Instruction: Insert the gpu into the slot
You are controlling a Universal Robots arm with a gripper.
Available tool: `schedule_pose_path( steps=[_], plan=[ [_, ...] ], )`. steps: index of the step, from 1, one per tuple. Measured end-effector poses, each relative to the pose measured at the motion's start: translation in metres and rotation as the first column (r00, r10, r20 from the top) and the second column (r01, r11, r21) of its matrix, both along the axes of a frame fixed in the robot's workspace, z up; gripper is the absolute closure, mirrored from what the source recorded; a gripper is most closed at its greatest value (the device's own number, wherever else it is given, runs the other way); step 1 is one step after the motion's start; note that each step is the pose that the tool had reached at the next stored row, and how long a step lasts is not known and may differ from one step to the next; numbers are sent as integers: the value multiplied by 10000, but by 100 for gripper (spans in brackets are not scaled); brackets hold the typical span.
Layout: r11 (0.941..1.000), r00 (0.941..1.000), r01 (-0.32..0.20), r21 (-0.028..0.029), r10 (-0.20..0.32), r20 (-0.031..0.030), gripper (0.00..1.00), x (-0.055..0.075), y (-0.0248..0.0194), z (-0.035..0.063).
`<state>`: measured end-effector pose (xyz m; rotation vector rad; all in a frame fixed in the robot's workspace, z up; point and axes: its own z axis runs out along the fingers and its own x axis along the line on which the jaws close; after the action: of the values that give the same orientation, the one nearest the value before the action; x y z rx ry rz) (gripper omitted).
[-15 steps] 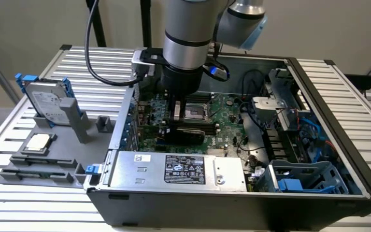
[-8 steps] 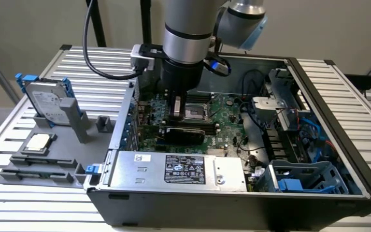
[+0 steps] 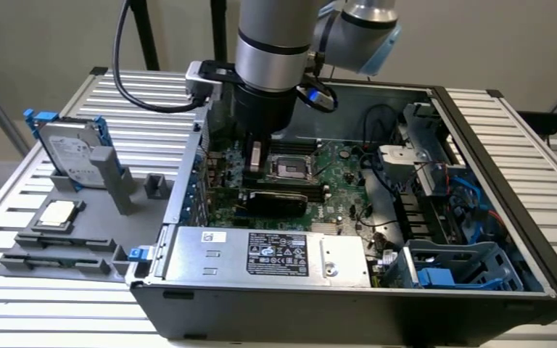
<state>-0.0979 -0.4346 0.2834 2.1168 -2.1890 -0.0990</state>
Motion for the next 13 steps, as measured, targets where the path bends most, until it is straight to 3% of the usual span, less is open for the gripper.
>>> schedule_pose_path(
  steps=[5,13],
  plan=[
    [9999,9992,-15,-119,10,-390,89,-71,0,0],
    [9991,9952,-62,-431,20,-978,89,-134,0,0]
  ],
)
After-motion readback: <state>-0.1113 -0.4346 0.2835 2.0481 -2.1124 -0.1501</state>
